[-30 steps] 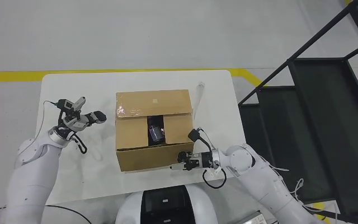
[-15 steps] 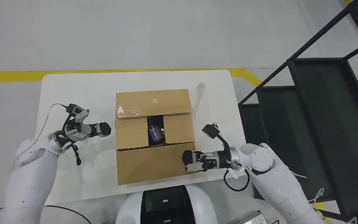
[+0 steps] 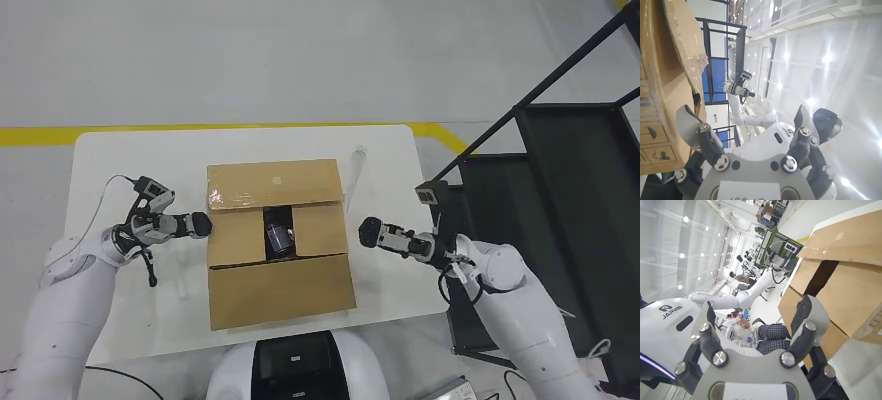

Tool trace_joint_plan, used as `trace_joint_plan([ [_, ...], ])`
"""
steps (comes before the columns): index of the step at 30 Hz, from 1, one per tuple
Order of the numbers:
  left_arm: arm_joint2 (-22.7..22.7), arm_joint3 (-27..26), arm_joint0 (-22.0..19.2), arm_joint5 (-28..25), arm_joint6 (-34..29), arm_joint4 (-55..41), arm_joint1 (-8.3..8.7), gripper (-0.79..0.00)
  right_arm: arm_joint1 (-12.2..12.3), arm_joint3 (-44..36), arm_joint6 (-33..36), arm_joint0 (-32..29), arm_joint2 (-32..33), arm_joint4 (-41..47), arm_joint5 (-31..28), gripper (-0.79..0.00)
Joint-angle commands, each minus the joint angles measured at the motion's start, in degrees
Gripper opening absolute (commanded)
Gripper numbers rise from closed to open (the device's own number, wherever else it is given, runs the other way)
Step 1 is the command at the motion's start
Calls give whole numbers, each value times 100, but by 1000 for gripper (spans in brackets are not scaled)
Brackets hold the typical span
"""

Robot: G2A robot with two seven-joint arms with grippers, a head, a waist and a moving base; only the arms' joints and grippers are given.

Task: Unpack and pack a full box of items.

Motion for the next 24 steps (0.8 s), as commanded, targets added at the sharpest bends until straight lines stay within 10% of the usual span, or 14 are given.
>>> trace_joint_plan([
  [1, 85, 60, -106, -65, 159, 63, -28, 0, 6, 66, -51, -3, 69, 36, -9, 0],
  [24, 587, 555, -1062, -77, 451, -331, -313, 0, 45, 213, -165, -116, 486, 339, -65, 0],
])
